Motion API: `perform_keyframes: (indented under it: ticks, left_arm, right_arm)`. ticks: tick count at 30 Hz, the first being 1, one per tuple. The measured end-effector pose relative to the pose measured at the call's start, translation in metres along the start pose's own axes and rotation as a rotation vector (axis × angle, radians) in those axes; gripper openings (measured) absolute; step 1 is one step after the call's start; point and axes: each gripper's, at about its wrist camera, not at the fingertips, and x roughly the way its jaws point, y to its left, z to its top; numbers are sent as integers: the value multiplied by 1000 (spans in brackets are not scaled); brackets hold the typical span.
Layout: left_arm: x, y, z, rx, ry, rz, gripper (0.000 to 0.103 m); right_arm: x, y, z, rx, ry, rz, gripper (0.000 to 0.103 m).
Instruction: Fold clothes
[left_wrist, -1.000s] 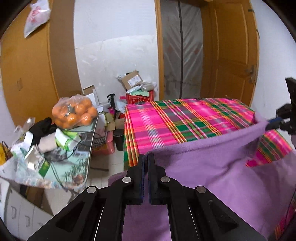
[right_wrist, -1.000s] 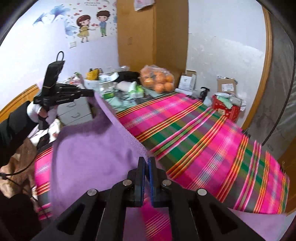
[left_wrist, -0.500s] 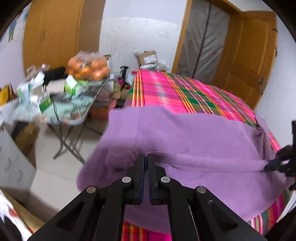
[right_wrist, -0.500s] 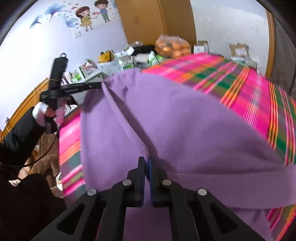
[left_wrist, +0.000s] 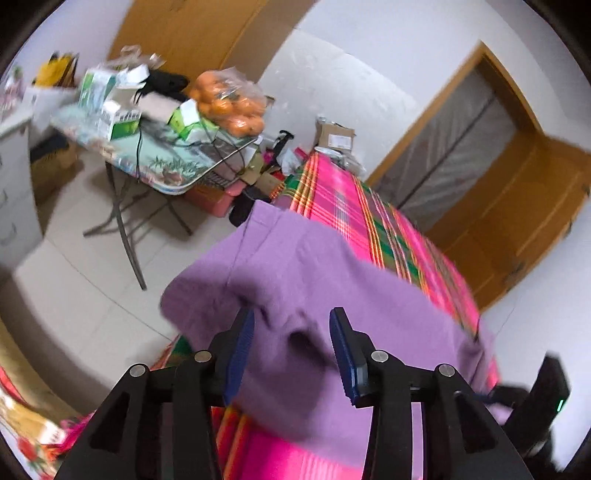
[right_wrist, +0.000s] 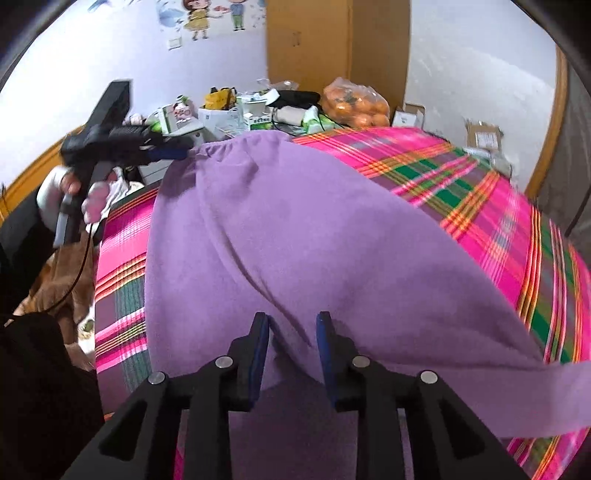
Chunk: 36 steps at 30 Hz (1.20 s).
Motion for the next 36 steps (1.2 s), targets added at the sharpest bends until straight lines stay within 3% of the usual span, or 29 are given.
perform_keyframes:
  ticks: [6, 8, 10, 16, 20, 23, 28, 31, 36]
  left_arm:
    - [32, 7, 10, -104, 56, 26, 42]
    - [35, 3, 11, -94, 49, 39, 38]
    - [35, 1, 15, -83, 39, 48, 7]
    - [8, -15, 36, -29, -41, -4, 4]
    - [-11, -16, 44, 14, -86, -20, 4]
    - [-9, 0, 38, 22, -60, 7, 4]
    - [13, 41, 17, -16, 26, 57, 4]
    - [10, 46, 14, -32, 12, 41, 4]
    - [-10, 31, 27, 21, -59, 26, 4]
  right_arm:
    - [11, 7, 0, -49, 28, -27, 27]
    - [12, 9, -1, -57, 33, -29, 10]
    - [11, 11, 1, -59, 31, -29, 6]
    - [-32, 12, 15, -44, -70, -4, 4]
    - [-62, 24, 23, -67, -124, 65, 4]
    - [-54, 40, 18, -102, -97, 126, 3]
    - [-5, 43, 1, -64, 29, 193, 3]
    - [1, 45, -3, -52, 45, 209, 2]
    - [-16, 48, 7, -64, -13, 220, 2]
